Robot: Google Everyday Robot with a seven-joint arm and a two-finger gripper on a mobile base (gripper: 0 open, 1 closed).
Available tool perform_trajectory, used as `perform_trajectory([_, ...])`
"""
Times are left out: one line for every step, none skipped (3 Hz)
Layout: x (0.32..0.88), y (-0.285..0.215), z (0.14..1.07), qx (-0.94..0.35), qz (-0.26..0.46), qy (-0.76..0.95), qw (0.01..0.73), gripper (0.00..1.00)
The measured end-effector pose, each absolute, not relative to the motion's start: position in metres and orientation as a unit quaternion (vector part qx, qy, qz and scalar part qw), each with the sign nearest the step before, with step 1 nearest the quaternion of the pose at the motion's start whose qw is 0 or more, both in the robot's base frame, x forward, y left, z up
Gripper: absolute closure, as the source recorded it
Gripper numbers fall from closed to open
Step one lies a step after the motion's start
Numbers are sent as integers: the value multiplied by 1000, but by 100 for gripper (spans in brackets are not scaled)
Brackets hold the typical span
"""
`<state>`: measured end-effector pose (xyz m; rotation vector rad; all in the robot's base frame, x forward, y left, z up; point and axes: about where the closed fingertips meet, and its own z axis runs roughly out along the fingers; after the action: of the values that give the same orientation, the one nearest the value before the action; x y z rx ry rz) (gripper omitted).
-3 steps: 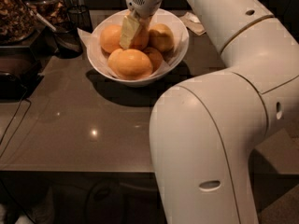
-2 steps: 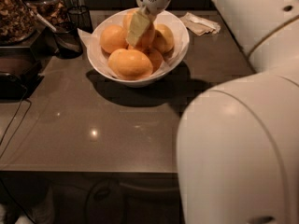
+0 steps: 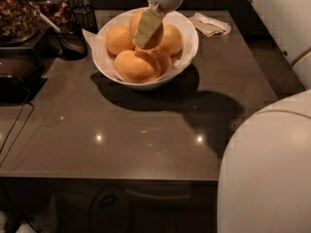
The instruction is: Pick orange from white bowl
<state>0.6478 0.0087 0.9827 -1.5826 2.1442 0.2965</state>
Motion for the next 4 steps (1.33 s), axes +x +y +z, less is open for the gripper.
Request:
perform_trajectory([636,14,994,-579,112,773,236,100])
perform_trajectory([609,13,1008,-573,131,766,262,100])
perform_trajectory([576,6,1011,-558,152,762,291,100])
perform_trajectory([548,0,1008,-539,170,762,315,100])
